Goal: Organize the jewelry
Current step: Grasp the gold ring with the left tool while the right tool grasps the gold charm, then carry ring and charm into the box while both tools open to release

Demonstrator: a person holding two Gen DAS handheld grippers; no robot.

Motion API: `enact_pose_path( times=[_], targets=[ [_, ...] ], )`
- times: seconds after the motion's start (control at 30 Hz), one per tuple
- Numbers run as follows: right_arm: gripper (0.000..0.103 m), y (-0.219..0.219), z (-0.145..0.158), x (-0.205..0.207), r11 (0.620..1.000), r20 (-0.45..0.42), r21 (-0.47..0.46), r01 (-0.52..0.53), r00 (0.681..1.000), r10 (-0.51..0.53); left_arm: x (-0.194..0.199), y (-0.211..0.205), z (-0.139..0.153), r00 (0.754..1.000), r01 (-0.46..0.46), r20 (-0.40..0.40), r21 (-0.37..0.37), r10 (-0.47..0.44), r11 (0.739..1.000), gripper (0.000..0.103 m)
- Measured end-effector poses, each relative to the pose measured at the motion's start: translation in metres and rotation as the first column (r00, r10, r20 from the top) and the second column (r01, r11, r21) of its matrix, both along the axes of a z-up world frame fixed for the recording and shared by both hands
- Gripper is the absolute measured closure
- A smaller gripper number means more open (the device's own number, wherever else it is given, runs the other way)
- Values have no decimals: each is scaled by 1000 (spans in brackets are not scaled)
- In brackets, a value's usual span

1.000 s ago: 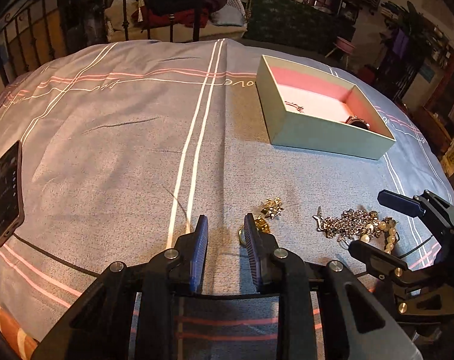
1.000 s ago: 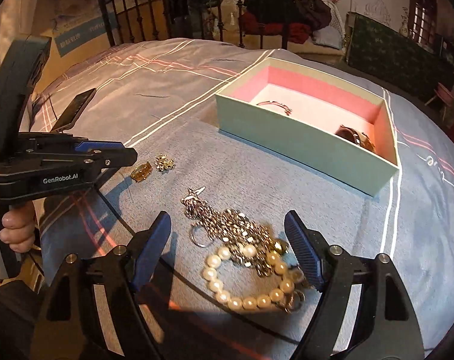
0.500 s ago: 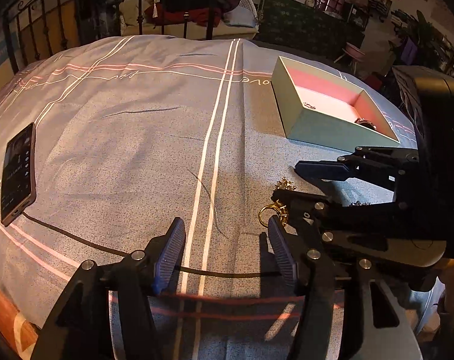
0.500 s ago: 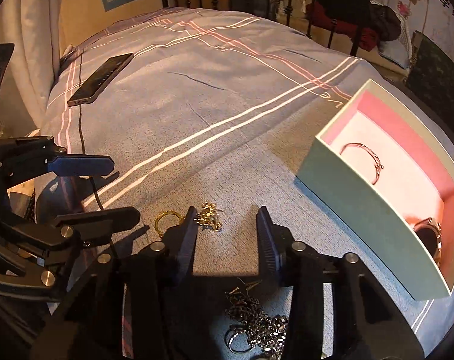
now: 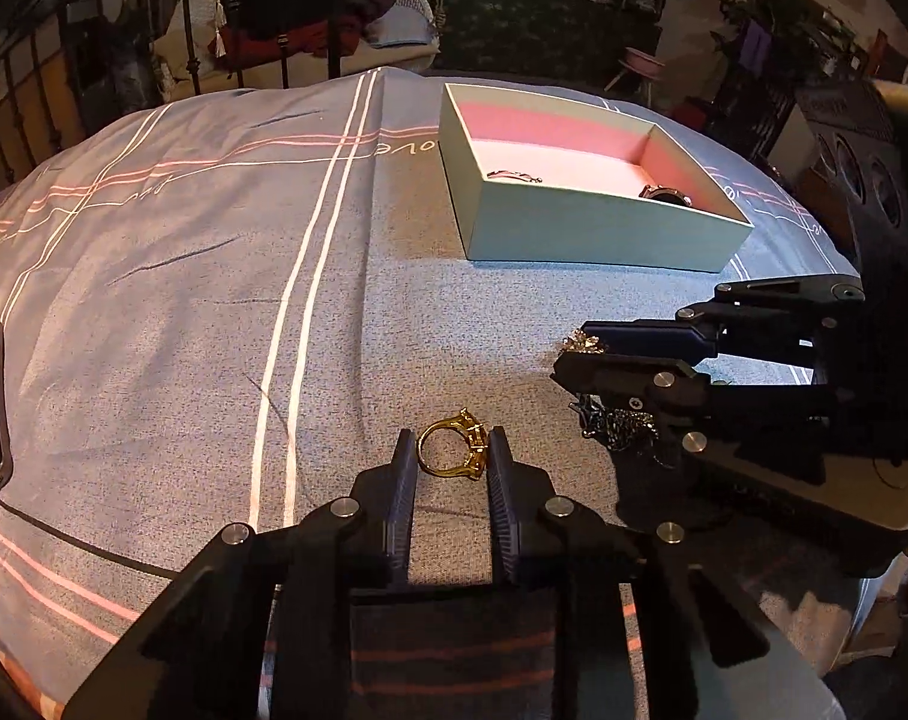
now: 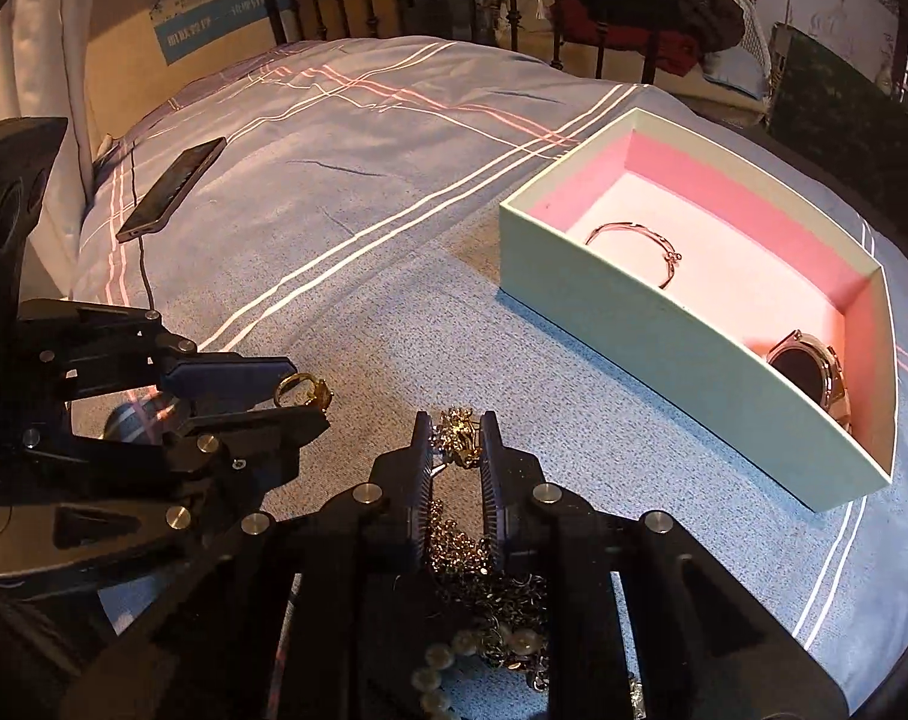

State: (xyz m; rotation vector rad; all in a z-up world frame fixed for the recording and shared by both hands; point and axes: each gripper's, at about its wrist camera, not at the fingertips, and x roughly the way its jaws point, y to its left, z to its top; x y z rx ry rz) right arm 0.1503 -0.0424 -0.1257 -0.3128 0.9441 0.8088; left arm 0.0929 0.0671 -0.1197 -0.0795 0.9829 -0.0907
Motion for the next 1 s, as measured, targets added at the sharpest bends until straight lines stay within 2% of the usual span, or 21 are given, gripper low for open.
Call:
enact_pose_path(
  times=[0.27, 0.47, 0.7, 0.83, 1.0],
  targets=[
    [86, -26, 14, -6, 993, 3, 77, 85, 996, -86, 3, -12, 11, 1000, 23, 0, -25, -23, 999, 79],
    [86, -44, 25, -1, 988, 17, 65, 143, 989, -144, 20, -30, 24, 998, 59, 23, -53, -57, 997, 79],
    [86, -60, 67, 7, 975, 101, 115, 189, 974, -201, 37, -44, 59, 991, 100, 99, -45, -95, 994, 79],
    [86, -66, 82, 12, 971, 131, 113, 208, 966, -223, 42, -45, 69, 988, 102, 121, -78, -92, 992, 79],
    [86, -76, 93, 18, 962, 147, 136, 237, 955, -256, 48, -51, 78, 985, 116, 134, -34, -111, 993, 79]
  ],
)
